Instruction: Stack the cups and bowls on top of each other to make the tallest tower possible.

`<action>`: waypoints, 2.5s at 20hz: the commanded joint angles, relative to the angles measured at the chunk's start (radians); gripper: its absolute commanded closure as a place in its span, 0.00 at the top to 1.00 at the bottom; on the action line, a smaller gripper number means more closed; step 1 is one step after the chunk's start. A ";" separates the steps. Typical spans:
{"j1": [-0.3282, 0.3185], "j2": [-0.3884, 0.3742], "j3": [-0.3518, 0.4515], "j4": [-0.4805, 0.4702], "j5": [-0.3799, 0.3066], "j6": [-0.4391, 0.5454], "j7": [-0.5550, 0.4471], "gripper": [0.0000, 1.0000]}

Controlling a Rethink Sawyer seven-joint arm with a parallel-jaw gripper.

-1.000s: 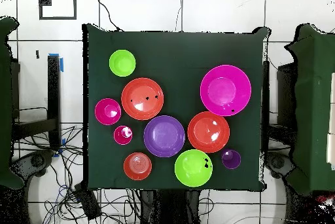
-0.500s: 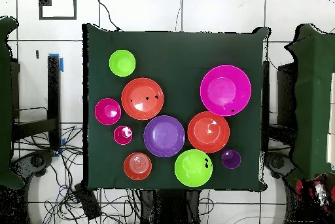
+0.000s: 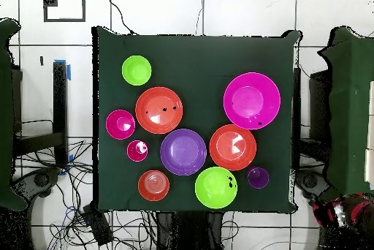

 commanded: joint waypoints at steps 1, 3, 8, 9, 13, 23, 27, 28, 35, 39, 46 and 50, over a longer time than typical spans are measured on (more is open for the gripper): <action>0.022 0.147 0.032 0.137 -0.131 -0.141 -0.076 1.00; 0.017 0.166 0.034 0.138 -0.147 -0.154 -0.073 1.00; 0.020 0.234 0.033 0.137 -0.188 -0.191 -0.048 1.00; 0.018 0.249 0.033 0.137 -0.194 -0.198 -0.047 1.00; 0.018 0.292 0.030 0.131 -0.218 -0.218 -0.034 1.00; 0.032 0.391 0.015 0.110 -0.285 -0.295 0.018 1.00; 0.045 0.373 0.011 0.132 -0.278 -0.303 0.046 1.00; 0.054 0.360 0.006 0.144 -0.277 -0.309 0.062 1.00; 0.127 0.294 -0.033 0.232 -0.266 -0.376 0.174 1.00; 0.177 0.295 -0.068 0.253 -0.263 -0.422 0.228 1.00; 0.243 0.316 -0.115 0.272 -0.240 -0.484 0.270 1.00; 0.278 0.337 -0.142 0.282 -0.241 -0.533 0.299 1.00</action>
